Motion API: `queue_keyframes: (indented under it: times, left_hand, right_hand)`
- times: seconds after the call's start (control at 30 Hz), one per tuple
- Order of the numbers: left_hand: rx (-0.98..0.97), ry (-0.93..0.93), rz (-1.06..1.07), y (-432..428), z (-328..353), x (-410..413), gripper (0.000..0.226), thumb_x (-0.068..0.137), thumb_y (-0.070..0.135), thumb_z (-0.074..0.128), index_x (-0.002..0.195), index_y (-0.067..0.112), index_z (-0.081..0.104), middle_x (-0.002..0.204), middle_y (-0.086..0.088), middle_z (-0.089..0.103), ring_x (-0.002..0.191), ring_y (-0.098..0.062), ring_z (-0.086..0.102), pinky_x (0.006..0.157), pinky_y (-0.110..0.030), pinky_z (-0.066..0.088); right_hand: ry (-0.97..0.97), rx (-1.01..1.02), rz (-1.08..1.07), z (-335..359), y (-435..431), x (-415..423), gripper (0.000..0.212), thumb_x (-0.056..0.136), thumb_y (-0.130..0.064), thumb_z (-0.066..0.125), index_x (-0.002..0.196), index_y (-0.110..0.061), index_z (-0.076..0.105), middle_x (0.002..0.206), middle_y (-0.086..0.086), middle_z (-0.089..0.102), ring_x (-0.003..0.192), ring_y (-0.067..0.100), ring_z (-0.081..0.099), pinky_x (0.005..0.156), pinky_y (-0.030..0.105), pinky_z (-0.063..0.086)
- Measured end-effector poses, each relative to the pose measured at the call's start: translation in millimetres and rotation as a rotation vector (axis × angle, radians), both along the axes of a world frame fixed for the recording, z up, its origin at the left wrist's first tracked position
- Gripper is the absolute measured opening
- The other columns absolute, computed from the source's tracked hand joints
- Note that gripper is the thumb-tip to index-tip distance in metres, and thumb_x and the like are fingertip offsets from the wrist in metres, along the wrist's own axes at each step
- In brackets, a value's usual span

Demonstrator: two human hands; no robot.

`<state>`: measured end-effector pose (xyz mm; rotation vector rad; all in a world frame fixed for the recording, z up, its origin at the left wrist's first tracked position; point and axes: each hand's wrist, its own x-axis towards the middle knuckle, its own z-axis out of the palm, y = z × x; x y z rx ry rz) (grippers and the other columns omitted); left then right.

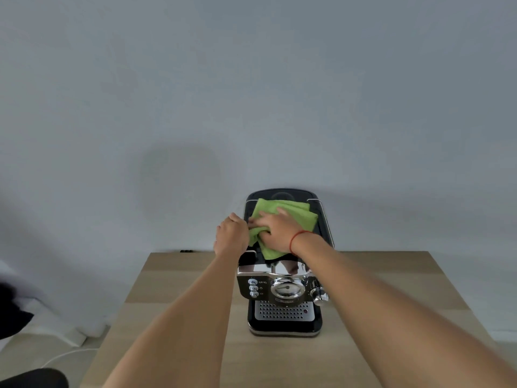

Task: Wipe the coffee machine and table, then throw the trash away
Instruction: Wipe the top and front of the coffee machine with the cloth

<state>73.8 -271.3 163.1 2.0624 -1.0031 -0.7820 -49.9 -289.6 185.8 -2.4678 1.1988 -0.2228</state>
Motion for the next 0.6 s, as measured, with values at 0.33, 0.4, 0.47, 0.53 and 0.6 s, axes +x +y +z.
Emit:
queue_keyframes:
  times: [0.33,0.4,0.47,0.53,0.6]
  left_hand:
    - [-0.039,-0.055,-0.023,9.4,8.4,-5.4,0.043,0.100,0.017,0.013,0.123,0.003,0.046,0.131,-0.016,0.048,0.126,-0.029,0.037,0.108,-0.049,0.027]
    - [-0.040,-0.035,-0.028,10.4,7.6,-5.4,0.044,0.100,0.017,0.013,0.127,0.002,0.044,0.133,-0.017,0.047,0.128,-0.030,0.036,0.110,-0.050,0.026]
    - [-0.050,0.002,-0.030,8.4,7.5,-4.4,0.040,0.099,0.014,0.014,0.123,0.001,0.044,0.132,-0.018,0.048,0.126,-0.032,0.038,0.108,-0.050,0.029]
    - [-0.055,0.037,-0.037,6.1,9.5,-3.6,0.040,0.100,0.016,0.014,0.118,0.001,0.046,0.130,-0.018,0.050,0.123,-0.033,0.041,0.106,-0.049,0.033]
    - [-0.031,0.058,-0.107,5.3,12.0,-2.4,0.045,0.101,0.022,0.013,0.116,0.002,0.050,0.130,-0.019,0.052,0.122,-0.035,0.044,0.107,-0.049,0.033]
  right_hand:
    - [-0.227,-0.084,-0.303,-8.2,0.9,-27.0,0.040,0.089,-0.019,0.045,0.125,-0.031,0.058,0.148,-0.007,0.041,0.142,0.016,0.027,0.119,0.046,0.008]
    - [-0.128,0.003,-0.351,-6.2,-0.7,-29.8,0.041,0.090,-0.027,0.044,0.129,-0.038,0.053,0.154,-0.011,0.027,0.147,0.020,0.009,0.117,0.050,0.000]
    - [-0.048,0.039,-0.241,-2.4,-1.6,-14.7,0.042,0.090,-0.028,0.044,0.130,-0.041,0.051,0.154,-0.015,0.026,0.148,0.020,0.003,0.118,0.050,-0.005]
    - [0.009,0.008,-0.109,-1.9,-1.8,4.2,0.042,0.089,-0.026,0.044,0.126,-0.041,0.053,0.149,-0.017,0.037,0.147,0.016,0.011,0.119,0.047,-0.007]
    - [-0.022,0.020,-0.084,-0.2,-0.6,11.1,0.042,0.086,-0.020,0.044,0.120,-0.040,0.058,0.138,-0.013,0.051,0.142,0.014,0.026,0.120,0.043,0.002]
